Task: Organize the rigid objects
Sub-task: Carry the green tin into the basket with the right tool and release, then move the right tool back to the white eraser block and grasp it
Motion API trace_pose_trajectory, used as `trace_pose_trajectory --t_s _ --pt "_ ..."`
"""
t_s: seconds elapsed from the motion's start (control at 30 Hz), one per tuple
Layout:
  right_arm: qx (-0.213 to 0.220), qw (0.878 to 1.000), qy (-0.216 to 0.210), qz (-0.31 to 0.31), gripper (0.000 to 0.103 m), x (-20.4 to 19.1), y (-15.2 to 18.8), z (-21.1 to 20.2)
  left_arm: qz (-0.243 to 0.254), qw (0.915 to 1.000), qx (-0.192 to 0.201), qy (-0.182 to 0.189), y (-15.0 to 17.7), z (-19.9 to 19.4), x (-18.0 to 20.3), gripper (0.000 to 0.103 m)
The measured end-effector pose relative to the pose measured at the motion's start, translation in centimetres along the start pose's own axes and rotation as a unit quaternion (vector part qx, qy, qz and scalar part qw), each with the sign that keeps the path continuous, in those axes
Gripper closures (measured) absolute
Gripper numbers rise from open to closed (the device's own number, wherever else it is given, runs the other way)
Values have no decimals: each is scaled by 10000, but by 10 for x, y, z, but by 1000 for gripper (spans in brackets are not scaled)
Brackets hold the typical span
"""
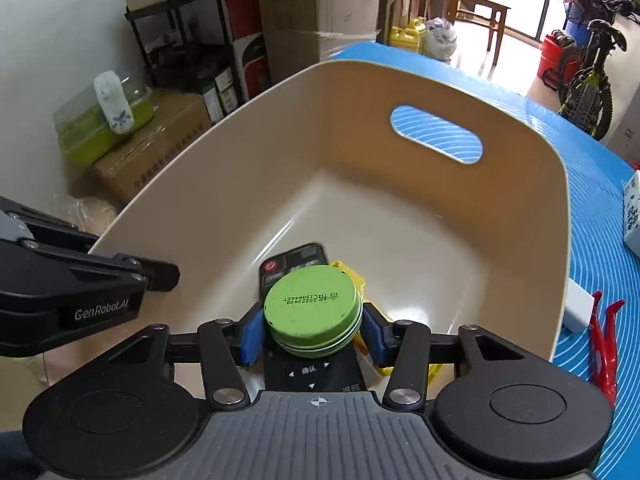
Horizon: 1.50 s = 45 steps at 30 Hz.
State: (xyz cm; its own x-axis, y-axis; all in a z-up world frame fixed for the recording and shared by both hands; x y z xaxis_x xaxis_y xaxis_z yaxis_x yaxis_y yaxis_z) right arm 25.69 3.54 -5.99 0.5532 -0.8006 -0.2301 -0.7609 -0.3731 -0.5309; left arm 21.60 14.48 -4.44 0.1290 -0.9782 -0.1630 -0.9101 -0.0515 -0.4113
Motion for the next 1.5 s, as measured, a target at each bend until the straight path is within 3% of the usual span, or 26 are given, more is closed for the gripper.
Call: trace_pose_trajectory --t_s 0.27,0.47,0.7,0.93,1.2,1.37,1.5 --pt "354 9993 -80 83 34 8 -1 -19 -3 10000 1 1 0 0 0 97" --pt "902 9956 -2 238 32 22 -14 -52 15 10000 -11 -19 -1 1 0 97" --pt "1463 9865 512 530 31 55 -15 -84 13 10000 -15 -17 -1 0 1 97" --pt "1707 9727 1170 1049 31 102 -5 -97 8 10000 -16 -17 0 0 3 97" --pt "1664 9597 1548 1656 30 160 13 -85 18 10000 -16 -29 0 0 4 97" --pt "1208 9632 1738 1654 30 174 25 -52 15 10000 -14 -22 0 0 4 97" --pt "1101 9651 1695 1664 30 181 31 -35 28 10000 -9 -30 0 0 4 97"
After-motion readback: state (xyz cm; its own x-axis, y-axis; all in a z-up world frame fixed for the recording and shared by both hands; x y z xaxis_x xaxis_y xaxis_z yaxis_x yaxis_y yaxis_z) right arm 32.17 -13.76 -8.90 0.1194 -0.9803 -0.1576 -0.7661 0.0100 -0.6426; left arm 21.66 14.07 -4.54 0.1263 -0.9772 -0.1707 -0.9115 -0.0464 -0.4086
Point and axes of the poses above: each gripper's, at about its wrist camera, not at the fingertips, and z roughly the way its jaws point, x to its right, y to its underside, the point moved 3 cm from there along z, roughly the way its jaws point, and after that the axes turned 11 degrees about -y, right-handed, at the moved point
